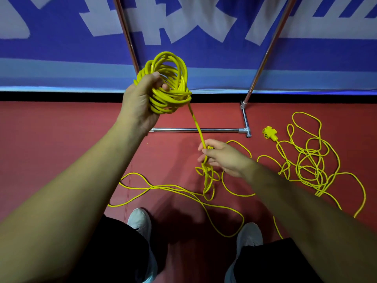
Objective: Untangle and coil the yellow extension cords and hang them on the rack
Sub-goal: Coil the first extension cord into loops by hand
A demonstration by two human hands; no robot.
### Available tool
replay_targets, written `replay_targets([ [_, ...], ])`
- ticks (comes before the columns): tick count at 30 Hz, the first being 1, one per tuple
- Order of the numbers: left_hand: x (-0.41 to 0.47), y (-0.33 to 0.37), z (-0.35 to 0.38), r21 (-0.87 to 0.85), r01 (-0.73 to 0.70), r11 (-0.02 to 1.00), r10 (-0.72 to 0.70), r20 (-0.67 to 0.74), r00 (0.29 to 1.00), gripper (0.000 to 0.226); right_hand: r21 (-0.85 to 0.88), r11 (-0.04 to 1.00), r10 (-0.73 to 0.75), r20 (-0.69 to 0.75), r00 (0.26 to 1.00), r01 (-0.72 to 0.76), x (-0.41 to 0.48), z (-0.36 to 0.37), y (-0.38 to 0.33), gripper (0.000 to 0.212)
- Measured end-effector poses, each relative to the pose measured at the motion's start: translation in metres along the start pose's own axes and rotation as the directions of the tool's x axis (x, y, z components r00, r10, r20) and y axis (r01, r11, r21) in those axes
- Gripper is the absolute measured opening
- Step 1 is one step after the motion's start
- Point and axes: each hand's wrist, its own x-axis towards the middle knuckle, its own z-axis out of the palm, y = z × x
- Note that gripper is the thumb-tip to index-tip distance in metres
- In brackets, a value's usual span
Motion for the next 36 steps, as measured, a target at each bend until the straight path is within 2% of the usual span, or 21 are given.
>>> replay_targets([
  [2,-0.001,0.0,0.001,0.07,-0.027,0.997,0.028,-0.003,1.0,0.005,0.067,0.997,0.029,0.064,0.997,-0.033,-0.002,0.008,0.002,0.019],
  [5,-0.004,-0.003,0.001,0.301,-0.09,0.949,0.074,0.066,0.995,0.004,0.092,0.995,0.035,0.108,0.994,-0.045,-0.009,0.024,-0.001,0.021],
  [7,-0.005,-0.007,-0.002,0.491,-0.153,0.858,0.096,0.14,0.985,0.009,0.07,0.998,-0.002,0.087,0.996,-0.004,-0.013,0.034,-0.006,0.019],
  [10,-0.007,-0.014,-0.004,0.71,-0.198,0.676,0.089,0.188,0.978,0.038,-0.016,0.996,-0.086,0.066,0.994,0.087,-0.017,0.042,-0.016,0.021],
  [12,-0.009,-0.019,-0.003,0.751,-0.205,0.627,0.098,0.185,0.978,0.046,-0.026,0.995,-0.096,0.112,0.989,0.1,-0.022,0.045,-0.025,0.024],
  [14,-0.012,-0.022,-0.003,0.814,-0.23,0.534,0.105,0.206,0.973,0.03,-0.09,0.987,-0.12,0.131,0.984,0.133,-0.029,0.044,-0.036,0.025],
  [16,-0.011,-0.027,-0.008,0.874,-0.27,0.404,0.073,0.264,0.962,0.026,-0.135,0.979,-0.134,0.15,0.98,0.155,-0.033,0.042,-0.045,0.03],
  [18,-0.014,-0.03,-0.011,0.902,-0.322,0.286,0.008,0.334,0.943,0.023,-0.133,0.982,-0.109,0.18,0.978,0.134,-0.035,0.04,-0.052,0.034],
  [23,-0.018,-0.04,-0.013,0.894,-0.438,0.094,-0.225,0.448,0.866,0.025,-0.118,0.978,-0.136,0.265,0.955,0.172,-0.037,0.026,-0.065,0.028],
  [25,-0.018,-0.043,-0.016,0.902,-0.421,0.096,-0.352,0.426,0.833,0.021,-0.083,0.976,-0.17,0.302,0.938,0.204,-0.039,0.017,-0.069,0.032],
  [26,-0.017,-0.044,-0.016,0.923,-0.372,0.093,-0.389,0.378,0.84,0.024,-0.054,0.974,-0.193,0.316,0.929,0.221,-0.04,0.012,-0.07,0.034],
  [28,-0.016,-0.043,-0.014,0.954,-0.297,0.027,-0.409,0.282,0.868,0.027,0.036,0.966,-0.253,0.317,0.914,0.255,-0.042,0.0,-0.074,0.034],
  [30,-0.017,-0.041,-0.011,0.966,-0.26,-0.007,-0.436,0.231,0.87,0.04,0.087,0.956,-0.294,0.298,0.908,0.281,-0.042,-0.013,-0.076,0.035],
  [36,-0.027,-0.038,-0.006,0.991,-0.067,0.118,-0.607,0.125,0.785,0.059,0.05,0.947,-0.319,0.28,0.905,0.318,-0.041,-0.034,-0.079,0.035],
])
